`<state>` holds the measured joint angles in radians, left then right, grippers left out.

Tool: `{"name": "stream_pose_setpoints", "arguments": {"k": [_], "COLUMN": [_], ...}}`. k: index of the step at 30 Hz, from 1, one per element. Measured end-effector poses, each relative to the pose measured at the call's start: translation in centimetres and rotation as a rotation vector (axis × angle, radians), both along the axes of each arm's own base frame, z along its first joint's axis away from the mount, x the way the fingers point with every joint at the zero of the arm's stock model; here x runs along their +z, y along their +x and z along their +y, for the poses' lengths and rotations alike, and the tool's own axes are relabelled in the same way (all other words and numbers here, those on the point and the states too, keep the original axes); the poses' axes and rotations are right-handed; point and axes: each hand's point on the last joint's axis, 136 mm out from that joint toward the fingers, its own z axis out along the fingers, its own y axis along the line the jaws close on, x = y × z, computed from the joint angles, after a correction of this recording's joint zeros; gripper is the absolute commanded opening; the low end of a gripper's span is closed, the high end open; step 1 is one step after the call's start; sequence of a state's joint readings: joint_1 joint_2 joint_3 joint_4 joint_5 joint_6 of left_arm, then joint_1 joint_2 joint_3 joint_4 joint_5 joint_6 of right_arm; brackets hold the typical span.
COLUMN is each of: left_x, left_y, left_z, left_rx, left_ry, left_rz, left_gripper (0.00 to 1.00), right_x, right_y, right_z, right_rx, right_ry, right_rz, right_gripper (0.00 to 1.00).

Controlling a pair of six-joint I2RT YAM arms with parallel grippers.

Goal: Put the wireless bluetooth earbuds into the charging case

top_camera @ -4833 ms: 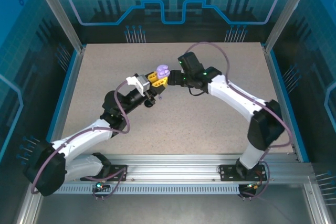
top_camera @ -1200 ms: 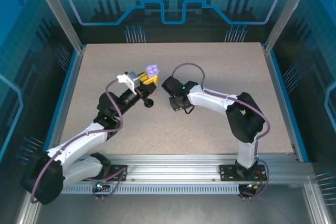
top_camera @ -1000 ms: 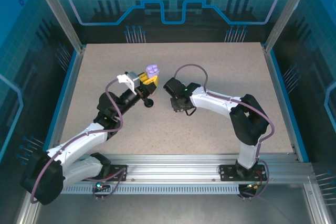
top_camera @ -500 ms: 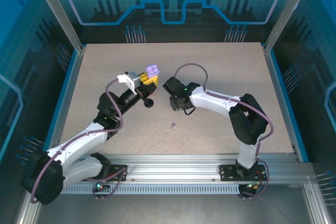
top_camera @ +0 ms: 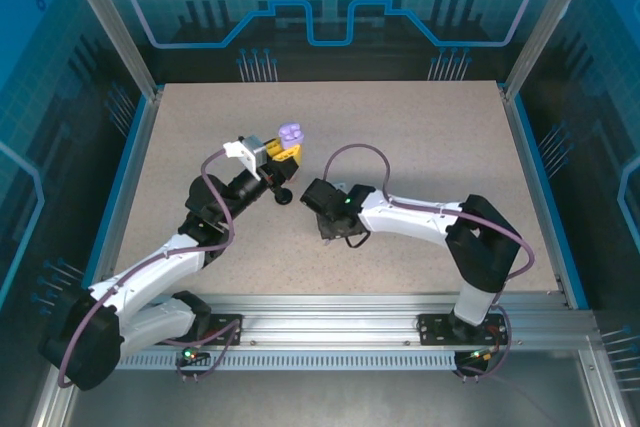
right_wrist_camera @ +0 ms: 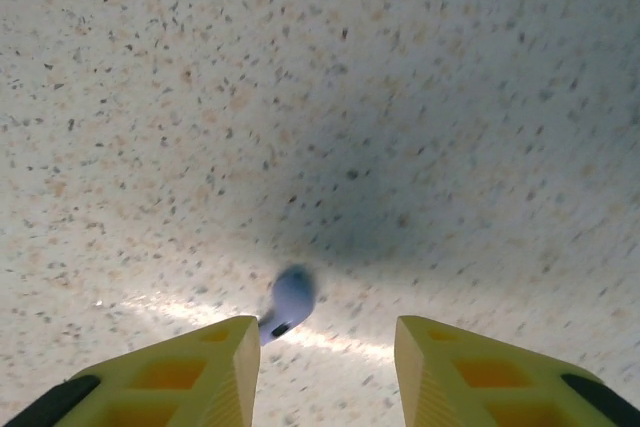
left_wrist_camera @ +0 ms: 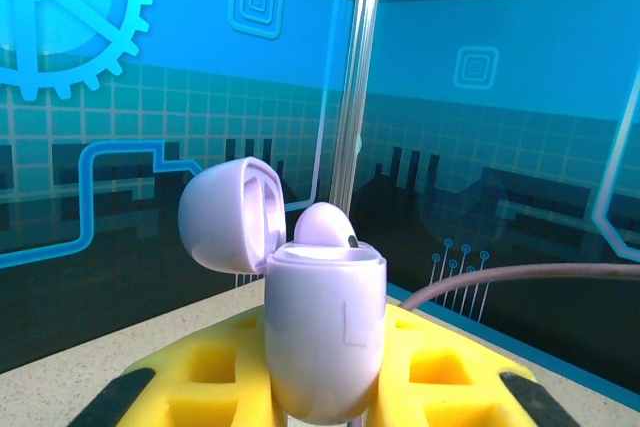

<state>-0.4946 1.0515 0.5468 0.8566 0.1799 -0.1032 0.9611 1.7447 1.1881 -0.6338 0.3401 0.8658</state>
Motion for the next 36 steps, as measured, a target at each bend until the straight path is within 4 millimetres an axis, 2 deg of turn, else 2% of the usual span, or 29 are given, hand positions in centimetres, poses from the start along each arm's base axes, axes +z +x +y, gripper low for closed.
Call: {"name": "stream_pose_setpoints", "arguments": {"k": [3, 7, 13, 25, 36], "left_x": [0.1, 0.5, 0.8, 0.9, 1.1], "left_y": [-0.1, -0.3, -0.5, -0.5, -0.6], "left_z": [0.0, 0.2, 0.2, 0.3, 0.4], "left_rx": [0.000, 0.000, 0.000, 0.000, 0.000], "left_ry": [-0.001, -0.008, -0.011, -0.012, -0.015], "left_rz": [-0.002, -0.014, -0.019, -0.023, -0.028], "left_gripper": [0.00, 0.00, 0.00, 0.00, 0.00], "right_x": [-0.4, -2.0, -3.7, -4.8, -4.8], "right_y": [-0.4, -0.8, -0.9, -0.7, -0.7], "right_z": [-0.1, -0.5, 0.2, 0.9, 0.8], "right_rx": [-0.071, -0.158, -0.227, -0.261, -0.217], "right_ry": [0.012, -0.020, -0.046, -0.057, -0.072], "right_rz": [0.018, 0.042, 0.069, 0.082, 0.081], "right_gripper": [0.42, 0.42, 0.42, 0.37, 0.37]}}
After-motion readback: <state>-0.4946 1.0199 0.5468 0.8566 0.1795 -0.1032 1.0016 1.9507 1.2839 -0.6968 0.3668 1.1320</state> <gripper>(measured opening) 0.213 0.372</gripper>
